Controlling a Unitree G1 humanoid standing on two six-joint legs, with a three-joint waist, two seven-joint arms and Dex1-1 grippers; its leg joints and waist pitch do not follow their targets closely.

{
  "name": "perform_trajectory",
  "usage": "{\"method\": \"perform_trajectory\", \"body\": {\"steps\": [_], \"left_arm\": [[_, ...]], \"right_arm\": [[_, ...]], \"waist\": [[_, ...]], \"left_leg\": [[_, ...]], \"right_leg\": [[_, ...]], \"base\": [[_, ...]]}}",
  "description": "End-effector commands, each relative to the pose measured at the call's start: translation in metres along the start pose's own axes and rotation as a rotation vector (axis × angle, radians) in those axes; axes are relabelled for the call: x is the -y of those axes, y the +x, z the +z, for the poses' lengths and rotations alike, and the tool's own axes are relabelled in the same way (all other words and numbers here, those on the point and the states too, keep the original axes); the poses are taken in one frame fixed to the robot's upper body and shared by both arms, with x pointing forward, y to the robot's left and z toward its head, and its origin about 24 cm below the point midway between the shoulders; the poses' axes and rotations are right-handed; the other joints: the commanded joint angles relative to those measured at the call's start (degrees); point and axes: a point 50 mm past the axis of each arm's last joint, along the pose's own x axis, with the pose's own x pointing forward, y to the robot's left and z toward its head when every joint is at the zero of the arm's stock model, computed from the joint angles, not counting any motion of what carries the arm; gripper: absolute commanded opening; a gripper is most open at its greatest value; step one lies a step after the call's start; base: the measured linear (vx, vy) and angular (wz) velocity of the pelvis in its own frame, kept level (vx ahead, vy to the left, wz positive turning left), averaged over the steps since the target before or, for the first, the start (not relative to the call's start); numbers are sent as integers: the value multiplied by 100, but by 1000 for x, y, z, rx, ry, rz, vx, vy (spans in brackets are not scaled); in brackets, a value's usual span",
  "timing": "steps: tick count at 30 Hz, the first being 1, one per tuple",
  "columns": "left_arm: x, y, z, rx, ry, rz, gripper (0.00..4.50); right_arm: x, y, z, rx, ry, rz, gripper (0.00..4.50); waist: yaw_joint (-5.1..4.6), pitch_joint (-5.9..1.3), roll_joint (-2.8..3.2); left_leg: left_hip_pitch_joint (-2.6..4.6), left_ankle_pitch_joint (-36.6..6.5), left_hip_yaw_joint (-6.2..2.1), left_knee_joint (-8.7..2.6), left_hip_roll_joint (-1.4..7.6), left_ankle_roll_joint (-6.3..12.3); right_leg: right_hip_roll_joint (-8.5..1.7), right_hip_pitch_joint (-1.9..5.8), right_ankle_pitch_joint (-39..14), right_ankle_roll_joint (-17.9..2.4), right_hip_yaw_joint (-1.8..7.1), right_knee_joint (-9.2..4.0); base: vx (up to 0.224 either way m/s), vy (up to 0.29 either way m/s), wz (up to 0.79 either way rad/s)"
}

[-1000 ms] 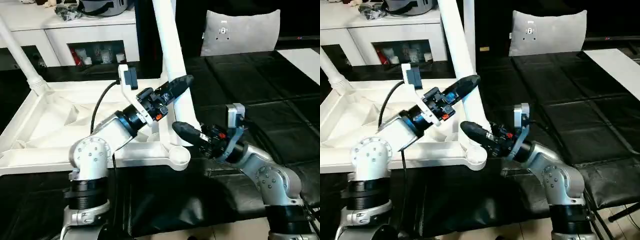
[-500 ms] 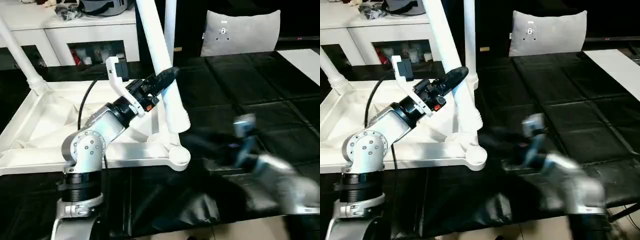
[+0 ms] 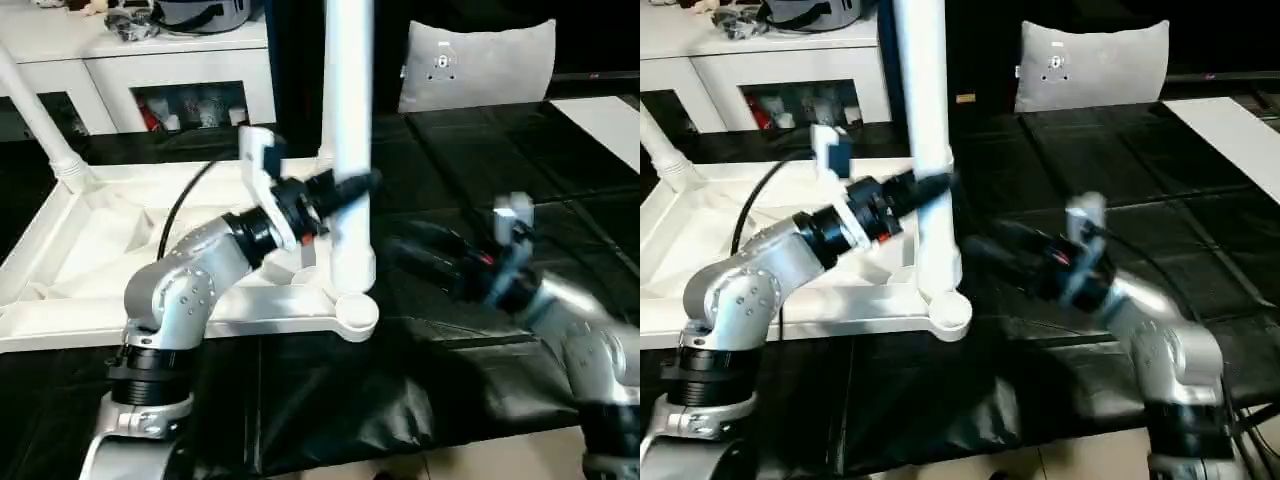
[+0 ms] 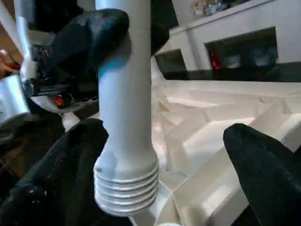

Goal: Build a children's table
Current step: Pick table leg

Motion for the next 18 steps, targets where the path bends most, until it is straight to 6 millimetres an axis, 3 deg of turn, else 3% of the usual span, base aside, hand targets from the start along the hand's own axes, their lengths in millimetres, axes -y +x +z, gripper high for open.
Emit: {"method": "perform_trajectory", "body": {"steps": [1, 5, 8, 14, 15, 17, 18], "left_arm": [[0, 1, 4, 5, 62, 29, 191], [5, 5, 3, 21, 100, 42, 191], [4, 10, 2, 14, 188, 132, 191], [6, 19, 2, 64, 195, 269, 190], [9, 23, 2, 81, 194, 290, 190], [12, 27, 1, 94, 196, 304, 190], [11, 28, 2, 107, 204, 336, 190]], "right_arm": [[-1, 6, 6, -5, -40, -14, 450], [1, 23, 5, -22, -81, -98, 450], [0, 35, 8, 2, -108, -140, 450], [-8, 52, 5, -7, -140, -186, 450], [-8, 59, 2, -10, -146, -230, 420], [-6, 68, -2, -6, -147, -301, 413], [-7, 74, -4, 7, -123, -326, 407]], "waist": [[2, -472, -130], [-8, -467, -124], [-19, -472, -97], [-15, -479, -105], [-19, -480, -100], [-38, -472, -96], [-43, -476, -111]], "left_leg": [[-83, 13, 115, -363, 21, 449], [-75, -16, 119, -373, 30, 366], [-72, 4, 109, -373, 40, 363], [-88, 45, 112, -367, 43, 342], [-88, 28, 113, -368, 41, 343], [-86, 28, 113, -372, 41, 307], [-100, 9, 112, -375, 27, 290]], "right_leg": [[-318, 438, -2172, 190, 327, -410], [-331, 426, -2230, 173, 332, -416], [-325, 421, -2121, 176, 339, -402], [-333, 434, -1999, 147, 350, -386], [-334, 435, -2009, 143, 351, -386], [-341, 409, -2051, 129, 359, -388], [-346, 435, -2078, 162, 352, -392]], "base": [[0, 0, 0], [0, 0, 0], [0, 0, 0], [0, 0, 0], [0, 0, 0], [0, 0, 0], [0, 0, 0]]}}
